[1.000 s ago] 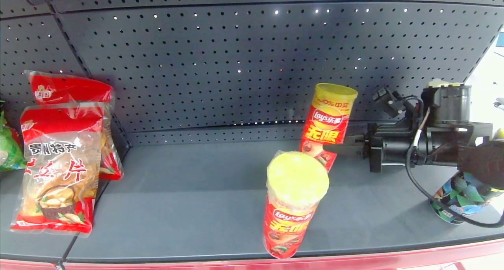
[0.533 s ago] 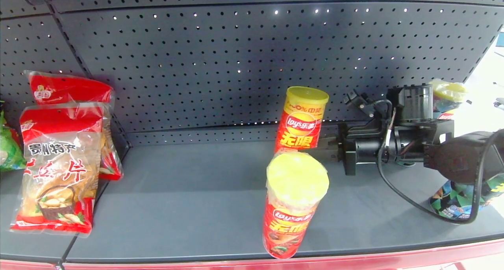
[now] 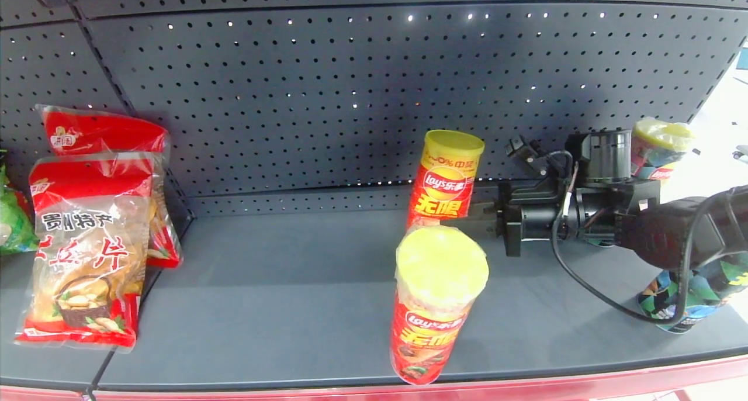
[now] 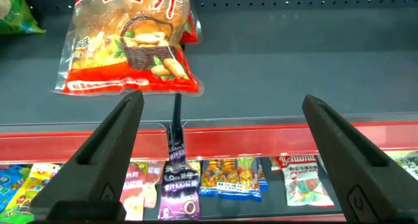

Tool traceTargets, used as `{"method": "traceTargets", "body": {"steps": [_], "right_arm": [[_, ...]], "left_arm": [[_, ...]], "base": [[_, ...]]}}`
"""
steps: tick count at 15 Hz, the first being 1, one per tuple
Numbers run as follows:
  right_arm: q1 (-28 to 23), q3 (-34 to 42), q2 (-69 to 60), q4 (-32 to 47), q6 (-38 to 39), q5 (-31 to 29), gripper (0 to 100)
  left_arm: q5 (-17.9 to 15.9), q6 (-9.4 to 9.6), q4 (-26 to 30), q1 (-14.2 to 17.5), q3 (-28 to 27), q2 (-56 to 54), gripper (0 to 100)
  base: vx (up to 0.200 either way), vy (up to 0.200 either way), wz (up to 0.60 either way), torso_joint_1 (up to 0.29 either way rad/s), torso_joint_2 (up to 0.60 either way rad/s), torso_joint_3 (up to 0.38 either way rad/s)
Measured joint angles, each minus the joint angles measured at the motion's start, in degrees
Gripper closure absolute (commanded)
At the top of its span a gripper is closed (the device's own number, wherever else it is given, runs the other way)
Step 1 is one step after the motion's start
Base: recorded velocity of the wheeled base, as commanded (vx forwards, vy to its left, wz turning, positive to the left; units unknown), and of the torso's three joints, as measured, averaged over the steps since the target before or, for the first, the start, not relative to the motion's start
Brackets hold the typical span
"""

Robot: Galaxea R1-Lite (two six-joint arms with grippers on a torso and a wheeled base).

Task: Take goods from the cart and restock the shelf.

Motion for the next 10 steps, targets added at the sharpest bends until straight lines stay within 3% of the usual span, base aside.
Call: {"method": "traceTargets", "body": {"steps": [10], "right_arm": [[-0.5,-1.2,2.4,-0.4,-0.2,-0.2,100]], "left_arm": [[0.0,0.02,0.0,0.0,0.0,0.0,0]], "base": [[0.0,0.0,0.0,0.0,0.0,0.0]]}}
